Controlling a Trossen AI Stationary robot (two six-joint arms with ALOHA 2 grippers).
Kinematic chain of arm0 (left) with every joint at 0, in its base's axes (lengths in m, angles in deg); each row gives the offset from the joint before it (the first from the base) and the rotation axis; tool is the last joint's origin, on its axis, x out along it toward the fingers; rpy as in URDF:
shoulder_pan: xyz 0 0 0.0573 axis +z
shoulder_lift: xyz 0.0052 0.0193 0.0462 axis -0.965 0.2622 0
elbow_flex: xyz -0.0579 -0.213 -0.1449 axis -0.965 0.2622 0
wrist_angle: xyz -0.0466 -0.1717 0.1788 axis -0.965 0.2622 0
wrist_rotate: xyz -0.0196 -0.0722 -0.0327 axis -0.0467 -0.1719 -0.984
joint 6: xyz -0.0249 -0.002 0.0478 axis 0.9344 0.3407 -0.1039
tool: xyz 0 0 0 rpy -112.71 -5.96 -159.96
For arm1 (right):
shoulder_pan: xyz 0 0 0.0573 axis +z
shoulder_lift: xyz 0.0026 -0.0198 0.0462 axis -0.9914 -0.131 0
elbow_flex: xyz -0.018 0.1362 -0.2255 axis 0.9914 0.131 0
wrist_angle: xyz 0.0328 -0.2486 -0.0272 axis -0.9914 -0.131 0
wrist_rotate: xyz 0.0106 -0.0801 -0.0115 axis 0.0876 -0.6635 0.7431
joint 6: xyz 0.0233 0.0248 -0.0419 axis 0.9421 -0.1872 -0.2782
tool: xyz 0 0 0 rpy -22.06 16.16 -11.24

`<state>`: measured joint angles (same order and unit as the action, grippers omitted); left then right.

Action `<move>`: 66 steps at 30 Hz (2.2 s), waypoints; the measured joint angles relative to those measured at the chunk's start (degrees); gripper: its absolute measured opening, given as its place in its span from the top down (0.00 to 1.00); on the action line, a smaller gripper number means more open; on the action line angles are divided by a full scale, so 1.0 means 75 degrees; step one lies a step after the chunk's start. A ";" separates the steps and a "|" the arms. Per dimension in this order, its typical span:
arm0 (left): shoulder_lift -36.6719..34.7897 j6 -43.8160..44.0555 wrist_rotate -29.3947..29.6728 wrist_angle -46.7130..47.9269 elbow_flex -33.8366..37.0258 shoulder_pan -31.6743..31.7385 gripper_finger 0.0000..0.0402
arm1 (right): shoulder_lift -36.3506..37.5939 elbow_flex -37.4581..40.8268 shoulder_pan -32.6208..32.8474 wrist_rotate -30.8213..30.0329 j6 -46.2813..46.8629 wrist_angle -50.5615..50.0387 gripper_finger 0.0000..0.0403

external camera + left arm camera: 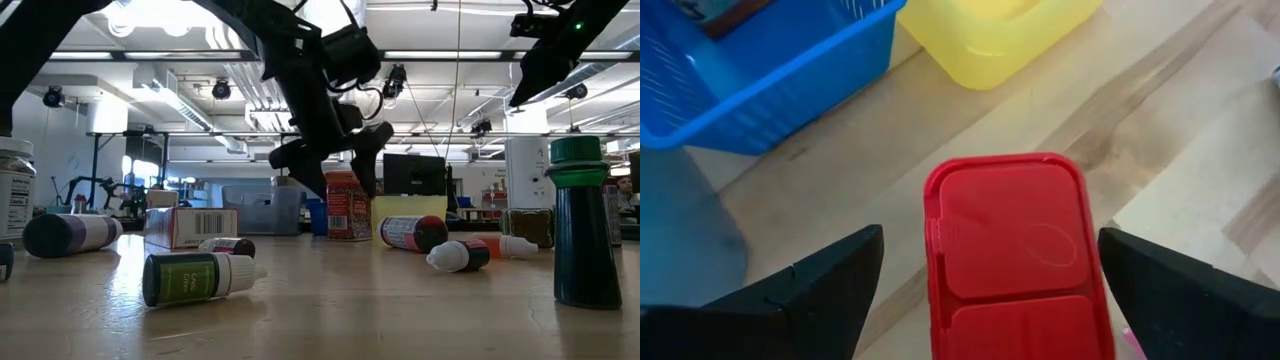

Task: Pick & Place Kitchen Items
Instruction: Put the red spice can into the black bin

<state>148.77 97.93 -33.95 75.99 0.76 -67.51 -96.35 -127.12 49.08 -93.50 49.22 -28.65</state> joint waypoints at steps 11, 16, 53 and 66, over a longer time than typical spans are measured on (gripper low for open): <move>0.0020 -0.0027 0.0022 -0.0239 0.0000 0.0015 0.16 | -0.0001 0.0000 0.0001 0.0002 -0.0036 0.0000 0.09; 0.0020 -0.0030 0.0026 -0.0226 0.0003 0.0015 0.23 | 0.0002 0.0000 0.0002 -0.0001 -0.0010 0.0000 0.09; -0.0589 -0.0582 0.0008 -0.0171 0.0006 -0.0047 0.42 | -0.0001 0.0000 -0.0001 -0.0001 -0.0028 0.0000 0.09; -0.2551 -0.0568 0.1408 0.1014 0.0008 0.0291 0.42 | 0.0000 -0.0001 0.0002 -0.0004 -0.0007 0.0000 0.09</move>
<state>129.64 93.67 -23.39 83.60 0.82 -65.33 -96.35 -127.13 49.09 -93.53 49.17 -28.65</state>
